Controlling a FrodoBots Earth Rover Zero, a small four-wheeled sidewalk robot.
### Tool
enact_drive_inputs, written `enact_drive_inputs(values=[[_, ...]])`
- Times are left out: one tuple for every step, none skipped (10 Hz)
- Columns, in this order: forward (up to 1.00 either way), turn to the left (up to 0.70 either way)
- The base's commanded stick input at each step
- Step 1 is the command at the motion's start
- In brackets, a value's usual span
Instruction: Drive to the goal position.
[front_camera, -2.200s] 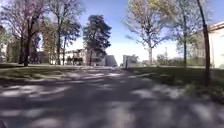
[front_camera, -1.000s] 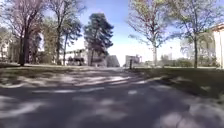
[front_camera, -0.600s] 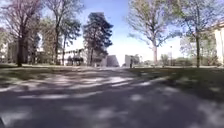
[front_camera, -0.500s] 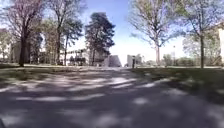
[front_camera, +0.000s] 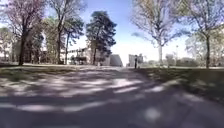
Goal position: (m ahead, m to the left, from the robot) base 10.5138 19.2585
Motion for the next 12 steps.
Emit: enact_drive_inputs(values=[[1.0, 0.39], [1.0, 0.0], [1.0, 0.0], [1.0, 0.0], [1.0, 0.0], [1.0, 0.0], [1.0, 0.0], [1.0, 0.0], [1.0, 0.0], [1.0, 0.0], [1.0, 0.0], [1.0, 0.26]])
